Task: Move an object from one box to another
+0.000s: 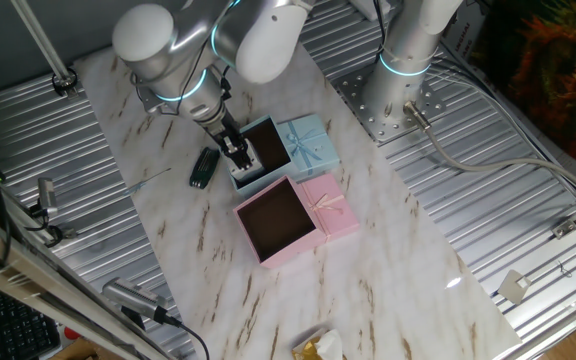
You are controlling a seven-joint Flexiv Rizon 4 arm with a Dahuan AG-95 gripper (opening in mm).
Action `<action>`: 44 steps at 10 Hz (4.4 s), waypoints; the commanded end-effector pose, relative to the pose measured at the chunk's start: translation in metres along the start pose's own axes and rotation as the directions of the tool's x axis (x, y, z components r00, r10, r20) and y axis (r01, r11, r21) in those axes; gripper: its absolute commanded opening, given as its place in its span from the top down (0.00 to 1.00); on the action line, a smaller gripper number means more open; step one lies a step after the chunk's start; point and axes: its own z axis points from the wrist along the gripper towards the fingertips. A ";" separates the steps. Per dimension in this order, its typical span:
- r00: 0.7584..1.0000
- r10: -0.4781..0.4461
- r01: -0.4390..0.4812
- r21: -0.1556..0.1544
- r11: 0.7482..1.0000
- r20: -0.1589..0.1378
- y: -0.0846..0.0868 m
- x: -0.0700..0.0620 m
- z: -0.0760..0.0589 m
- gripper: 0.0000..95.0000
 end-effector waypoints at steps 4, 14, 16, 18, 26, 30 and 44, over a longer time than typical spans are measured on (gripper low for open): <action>1.000 -0.001 0.001 -0.003 1.000 -0.001 -0.001 -0.002 0.002 0.00; 1.000 0.007 -0.007 -0.003 1.000 -0.002 0.000 -0.007 0.019 0.00; 1.000 0.009 -0.009 -0.004 1.000 -0.006 -0.001 -0.008 0.021 0.00; 1.000 0.009 -0.010 -0.005 1.000 -0.011 -0.002 -0.008 0.021 0.00; 0.999 0.016 -0.016 -0.010 1.000 -0.051 -0.001 -0.008 0.022 0.20; 0.998 0.024 -0.024 -0.009 1.000 -0.059 -0.001 -0.008 0.022 0.20; 0.997 0.051 -0.051 -0.003 0.999 -0.053 0.003 -0.001 0.019 1.00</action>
